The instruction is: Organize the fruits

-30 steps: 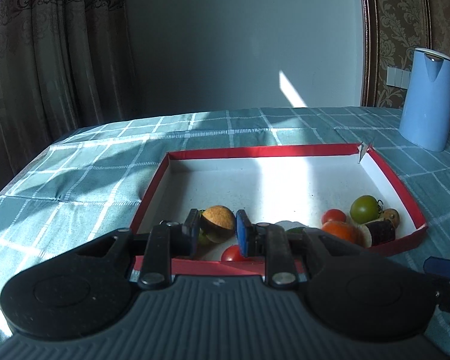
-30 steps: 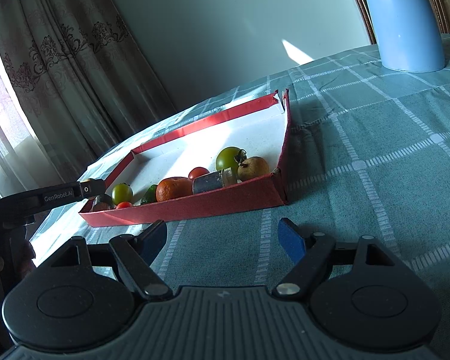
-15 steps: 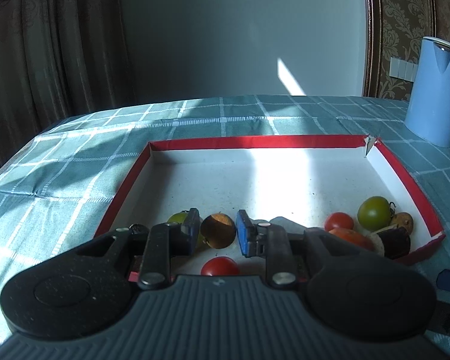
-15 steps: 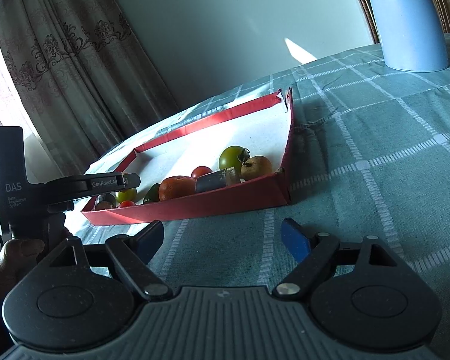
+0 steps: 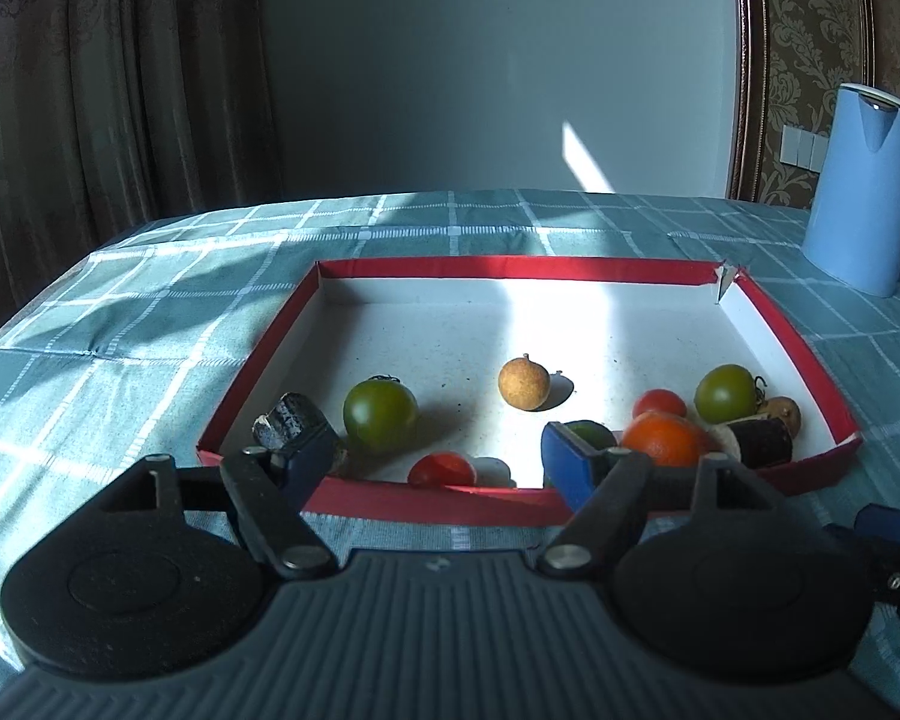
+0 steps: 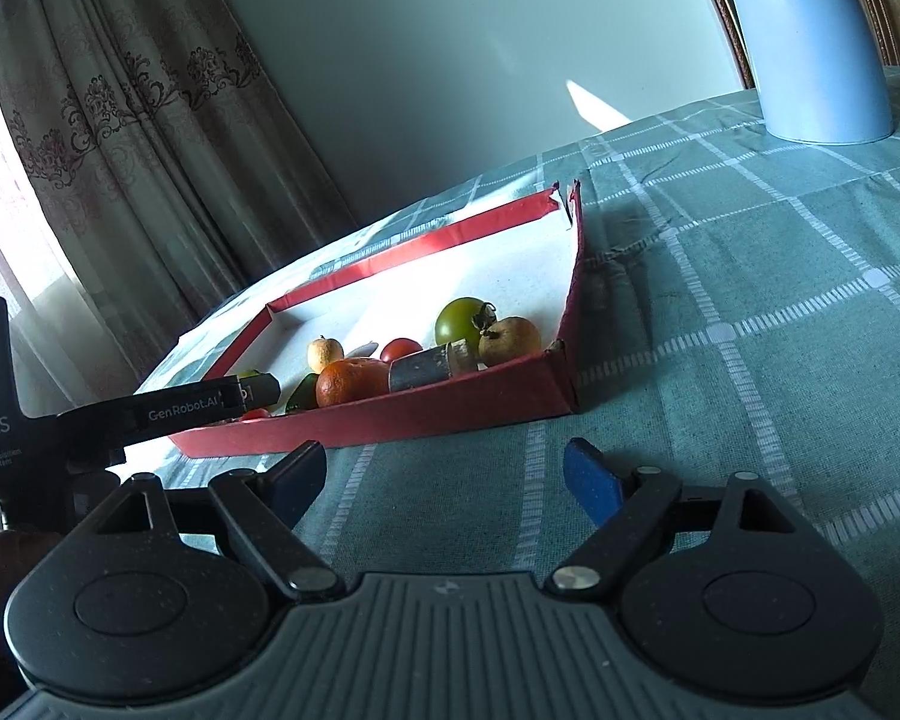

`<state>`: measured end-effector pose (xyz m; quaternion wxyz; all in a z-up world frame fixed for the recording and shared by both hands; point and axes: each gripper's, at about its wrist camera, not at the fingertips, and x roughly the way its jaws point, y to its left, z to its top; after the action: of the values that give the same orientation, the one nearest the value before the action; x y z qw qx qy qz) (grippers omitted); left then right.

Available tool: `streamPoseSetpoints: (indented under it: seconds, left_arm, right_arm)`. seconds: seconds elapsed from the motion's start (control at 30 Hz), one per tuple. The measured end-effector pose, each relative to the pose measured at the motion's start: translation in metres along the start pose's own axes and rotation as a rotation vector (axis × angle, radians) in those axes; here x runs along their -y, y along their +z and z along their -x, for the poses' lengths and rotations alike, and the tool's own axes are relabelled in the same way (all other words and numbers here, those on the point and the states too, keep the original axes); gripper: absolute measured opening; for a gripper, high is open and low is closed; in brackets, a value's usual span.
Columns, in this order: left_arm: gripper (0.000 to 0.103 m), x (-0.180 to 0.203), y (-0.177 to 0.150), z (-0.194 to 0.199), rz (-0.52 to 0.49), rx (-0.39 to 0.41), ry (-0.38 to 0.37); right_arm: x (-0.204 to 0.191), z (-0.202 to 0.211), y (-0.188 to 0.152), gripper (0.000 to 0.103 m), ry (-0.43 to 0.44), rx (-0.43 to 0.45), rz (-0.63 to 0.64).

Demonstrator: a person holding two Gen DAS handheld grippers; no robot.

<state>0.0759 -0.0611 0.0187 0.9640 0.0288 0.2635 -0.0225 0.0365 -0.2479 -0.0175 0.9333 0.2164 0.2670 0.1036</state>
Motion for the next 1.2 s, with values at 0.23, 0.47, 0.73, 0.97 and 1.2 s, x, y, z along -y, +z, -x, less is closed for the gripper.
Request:
streamPoseSetpoints:
  seconds: [0.23,0.47,0.73,0.97,1.2]
  left_arm:
    - [0.103,0.0,-0.018,0.041,-0.02,0.066,0.012]
    - [0.103,-0.016,-0.032,0.046,0.038,-0.004,0.042]
    - [0.103,-0.04,-0.041,0.052,0.065,0.007,0.113]
    - [0.103,-0.06,-0.042,0.054,0.141,0.012,0.051]
    - [0.103,-0.058,-0.042,0.056,0.135,0.046,0.028]
  right_arm:
    - [-0.019,0.01,-0.001,0.087,-0.11,0.08,0.078]
    - [-0.067,0.001,-0.014,0.087,-0.266,0.105,0.206]
    - [-0.097,-0.013,-0.019,0.087,-0.257,0.103,0.246]
    - [-0.106,-0.012,-0.023,0.087,-0.249,0.129,0.258]
    - [-0.104,-0.004,-0.024,0.087,-0.243,0.15,0.252]
